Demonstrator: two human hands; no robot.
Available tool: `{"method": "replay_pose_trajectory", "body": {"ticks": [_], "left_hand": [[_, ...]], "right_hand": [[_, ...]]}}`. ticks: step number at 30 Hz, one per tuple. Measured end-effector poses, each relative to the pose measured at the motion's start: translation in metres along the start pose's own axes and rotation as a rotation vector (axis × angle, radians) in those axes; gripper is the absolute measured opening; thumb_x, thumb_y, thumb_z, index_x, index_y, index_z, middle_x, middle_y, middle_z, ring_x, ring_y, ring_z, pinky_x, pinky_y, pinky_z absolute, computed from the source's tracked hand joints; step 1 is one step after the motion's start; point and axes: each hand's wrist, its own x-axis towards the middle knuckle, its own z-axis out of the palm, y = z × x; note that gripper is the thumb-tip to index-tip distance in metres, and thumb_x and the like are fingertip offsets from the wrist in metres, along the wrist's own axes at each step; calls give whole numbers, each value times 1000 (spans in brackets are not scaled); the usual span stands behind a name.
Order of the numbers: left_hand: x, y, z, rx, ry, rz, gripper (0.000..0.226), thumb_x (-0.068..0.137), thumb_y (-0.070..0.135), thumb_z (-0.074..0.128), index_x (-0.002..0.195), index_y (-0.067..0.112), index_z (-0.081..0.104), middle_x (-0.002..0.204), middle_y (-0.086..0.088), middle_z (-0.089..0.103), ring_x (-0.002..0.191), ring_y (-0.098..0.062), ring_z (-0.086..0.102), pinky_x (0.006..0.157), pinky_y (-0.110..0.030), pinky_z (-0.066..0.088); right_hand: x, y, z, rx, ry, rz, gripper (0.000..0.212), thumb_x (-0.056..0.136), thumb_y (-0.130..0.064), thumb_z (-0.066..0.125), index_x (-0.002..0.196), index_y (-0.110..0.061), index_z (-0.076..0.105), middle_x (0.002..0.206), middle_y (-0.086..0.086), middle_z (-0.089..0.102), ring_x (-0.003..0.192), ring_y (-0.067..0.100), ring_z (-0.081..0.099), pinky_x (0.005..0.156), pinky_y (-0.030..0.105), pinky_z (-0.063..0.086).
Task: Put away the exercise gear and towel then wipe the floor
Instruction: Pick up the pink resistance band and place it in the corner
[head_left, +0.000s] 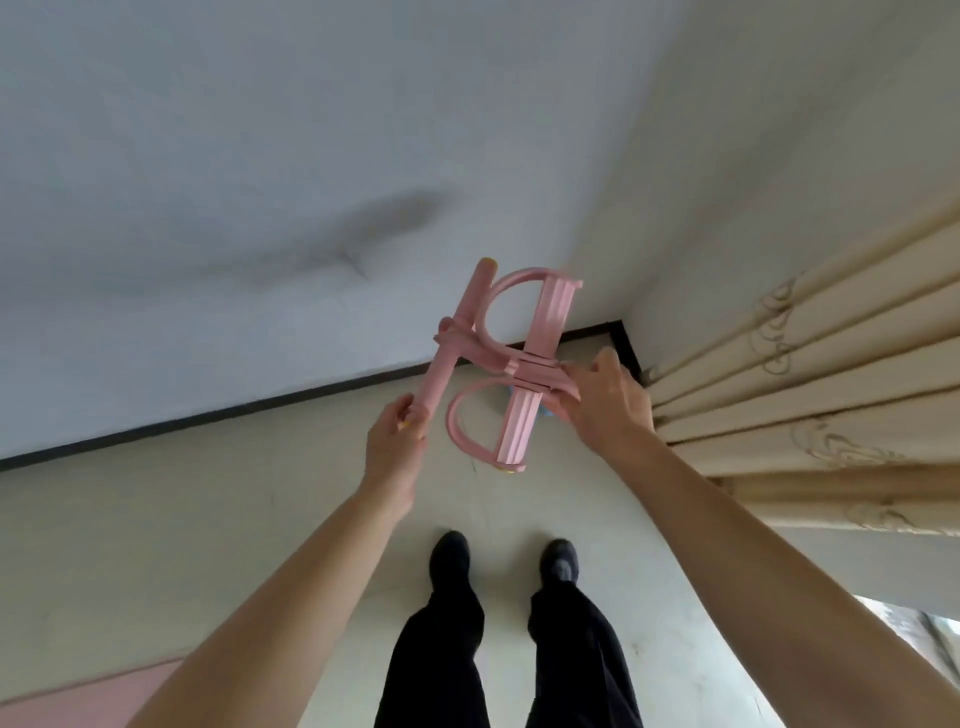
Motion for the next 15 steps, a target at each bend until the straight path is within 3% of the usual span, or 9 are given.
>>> {"method": "replay_pose_trajectory", "body": {"ticks": [7, 12, 15], "left_hand": [[95, -91, 52, -120, 160, -258, 16, 98, 12, 56, 105, 22, 67, 93, 0, 62, 66, -12, 45, 74, -28, 45], [186, -197, 82, -153, 221, -347, 15, 100, 14, 55, 110, 15, 66, 91, 0, 60, 64, -11, 43, 74, -27, 45], [240, -261, 93, -120, 220, -373, 13, 101, 17, 54, 101, 18, 66, 91, -2, 59, 65, -12, 44, 75, -28, 45]], "right_hand": [[105, 24, 119, -63, -122, -138, 37, 99, -47, 52, 130, -28, 51, 115, 9, 41, 95, 26, 56, 75, 41, 56], [177, 37, 251, -101, -152, -198, 36, 100, -44, 52, 133, -30, 53, 119, 10, 43, 103, 25, 54, 75, 38, 53], [212, 39, 338, -177, -165, -266, 35, 101, -43, 50, 132, -28, 51, 122, 12, 44, 105, 27, 52, 72, 39, 54]]}}
